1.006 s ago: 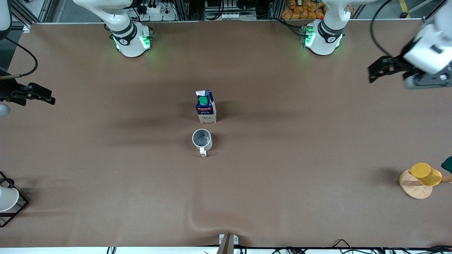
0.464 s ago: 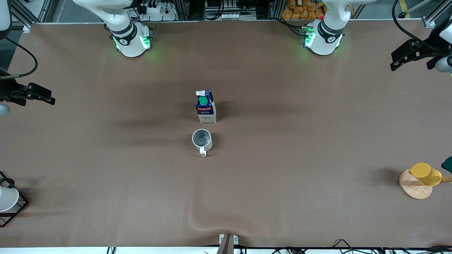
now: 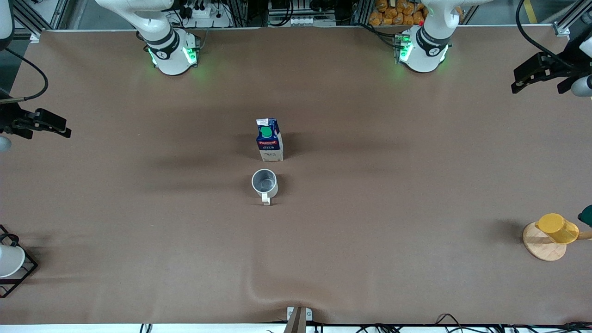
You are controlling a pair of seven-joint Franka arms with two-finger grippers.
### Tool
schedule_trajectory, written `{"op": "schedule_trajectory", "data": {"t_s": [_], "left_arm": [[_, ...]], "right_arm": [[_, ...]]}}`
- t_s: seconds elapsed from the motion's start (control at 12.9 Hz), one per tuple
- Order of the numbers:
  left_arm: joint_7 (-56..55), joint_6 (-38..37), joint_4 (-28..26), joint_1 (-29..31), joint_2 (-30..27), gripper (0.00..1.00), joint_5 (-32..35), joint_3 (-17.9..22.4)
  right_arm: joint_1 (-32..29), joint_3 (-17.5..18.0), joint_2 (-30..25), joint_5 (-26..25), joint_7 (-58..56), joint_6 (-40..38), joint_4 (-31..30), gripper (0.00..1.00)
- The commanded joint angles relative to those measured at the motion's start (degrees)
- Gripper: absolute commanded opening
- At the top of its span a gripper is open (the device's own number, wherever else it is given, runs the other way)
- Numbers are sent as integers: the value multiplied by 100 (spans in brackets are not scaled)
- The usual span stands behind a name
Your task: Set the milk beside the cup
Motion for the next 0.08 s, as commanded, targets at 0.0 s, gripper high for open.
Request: {"op": "schedule_trajectory", "data": {"t_s": [0.0], "left_arm": [[151, -57, -6, 125, 23, 100, -176, -18]], "right_arm": [[-42, 25, -117, -74, -27, -40, -17, 100]]}}
